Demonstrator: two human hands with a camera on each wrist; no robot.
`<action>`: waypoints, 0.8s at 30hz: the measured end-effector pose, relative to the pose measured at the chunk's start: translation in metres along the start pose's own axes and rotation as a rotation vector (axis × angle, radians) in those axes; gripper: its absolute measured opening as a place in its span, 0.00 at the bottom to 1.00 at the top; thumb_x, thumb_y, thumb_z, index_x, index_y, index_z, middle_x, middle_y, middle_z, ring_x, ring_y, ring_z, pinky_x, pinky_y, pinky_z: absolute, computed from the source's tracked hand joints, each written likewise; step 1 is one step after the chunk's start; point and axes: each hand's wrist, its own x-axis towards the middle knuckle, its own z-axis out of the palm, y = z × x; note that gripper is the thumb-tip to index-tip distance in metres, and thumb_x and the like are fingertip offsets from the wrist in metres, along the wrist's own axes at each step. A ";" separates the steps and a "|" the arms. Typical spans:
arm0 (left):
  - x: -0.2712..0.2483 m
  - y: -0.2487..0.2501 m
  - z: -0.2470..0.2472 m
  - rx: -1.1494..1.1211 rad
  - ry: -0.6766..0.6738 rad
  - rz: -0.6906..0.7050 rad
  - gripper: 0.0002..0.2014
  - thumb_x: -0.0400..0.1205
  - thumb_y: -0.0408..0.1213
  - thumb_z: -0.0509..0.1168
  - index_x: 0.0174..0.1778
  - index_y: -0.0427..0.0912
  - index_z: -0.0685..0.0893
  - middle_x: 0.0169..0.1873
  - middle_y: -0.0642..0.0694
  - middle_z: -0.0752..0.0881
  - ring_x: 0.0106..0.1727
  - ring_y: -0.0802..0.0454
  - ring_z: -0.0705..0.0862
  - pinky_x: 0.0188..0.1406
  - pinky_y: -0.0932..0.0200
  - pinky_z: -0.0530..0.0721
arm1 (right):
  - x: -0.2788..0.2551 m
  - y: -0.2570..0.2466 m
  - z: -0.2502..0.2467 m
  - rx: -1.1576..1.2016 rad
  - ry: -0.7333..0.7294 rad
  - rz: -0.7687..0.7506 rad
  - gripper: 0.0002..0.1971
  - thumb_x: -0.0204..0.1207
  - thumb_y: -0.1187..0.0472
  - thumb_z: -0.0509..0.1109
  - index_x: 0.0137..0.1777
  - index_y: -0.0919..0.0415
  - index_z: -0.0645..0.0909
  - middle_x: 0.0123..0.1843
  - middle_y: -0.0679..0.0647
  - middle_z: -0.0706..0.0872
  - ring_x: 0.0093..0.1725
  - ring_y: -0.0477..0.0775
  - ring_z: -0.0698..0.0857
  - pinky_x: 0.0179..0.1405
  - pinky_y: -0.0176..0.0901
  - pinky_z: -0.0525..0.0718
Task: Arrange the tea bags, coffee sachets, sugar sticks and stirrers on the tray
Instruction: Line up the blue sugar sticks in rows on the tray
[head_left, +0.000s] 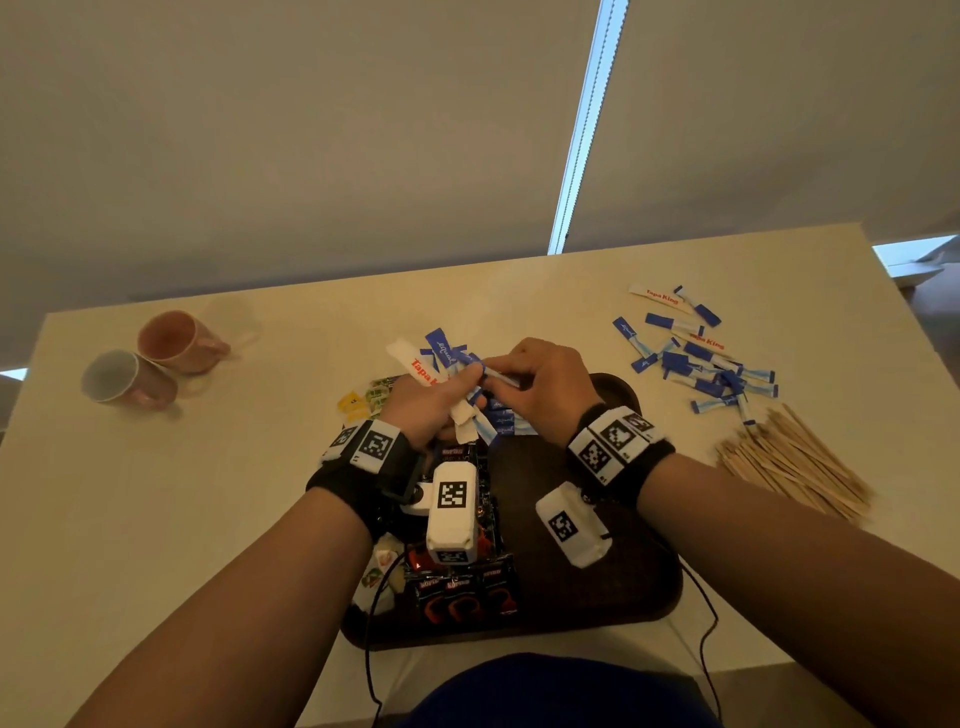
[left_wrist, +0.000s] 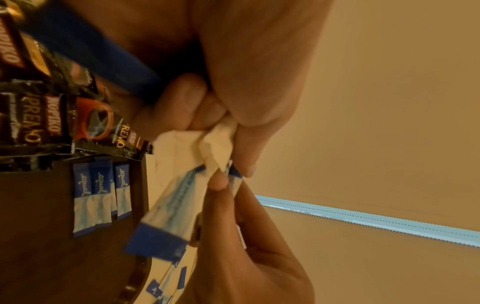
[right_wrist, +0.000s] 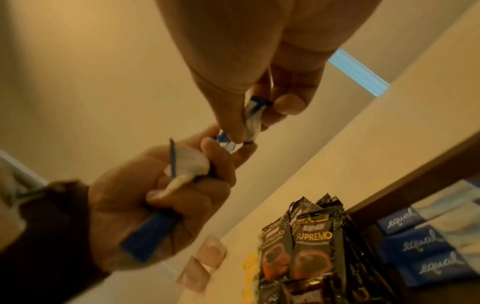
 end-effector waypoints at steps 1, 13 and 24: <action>-0.001 0.001 0.000 0.012 0.001 0.001 0.17 0.87 0.41 0.66 0.34 0.37 0.80 0.16 0.50 0.81 0.11 0.60 0.69 0.11 0.69 0.65 | 0.000 0.000 0.002 -0.043 -0.002 -0.044 0.13 0.78 0.59 0.74 0.62 0.55 0.89 0.46 0.57 0.86 0.44 0.51 0.80 0.42 0.42 0.80; 0.003 -0.002 -0.007 0.012 0.081 -0.055 0.09 0.84 0.36 0.69 0.39 0.38 0.82 0.15 0.51 0.80 0.12 0.59 0.71 0.12 0.68 0.67 | -0.001 -0.002 0.003 0.227 -0.097 0.158 0.29 0.69 0.54 0.82 0.70 0.57 0.81 0.46 0.47 0.87 0.40 0.40 0.84 0.45 0.31 0.85; 0.008 -0.009 -0.020 -0.107 0.181 -0.071 0.08 0.82 0.34 0.71 0.46 0.32 0.85 0.26 0.45 0.87 0.12 0.58 0.70 0.12 0.67 0.67 | 0.000 0.040 -0.003 0.042 -0.151 0.312 0.12 0.76 0.57 0.78 0.56 0.60 0.88 0.44 0.57 0.90 0.43 0.54 0.87 0.48 0.45 0.84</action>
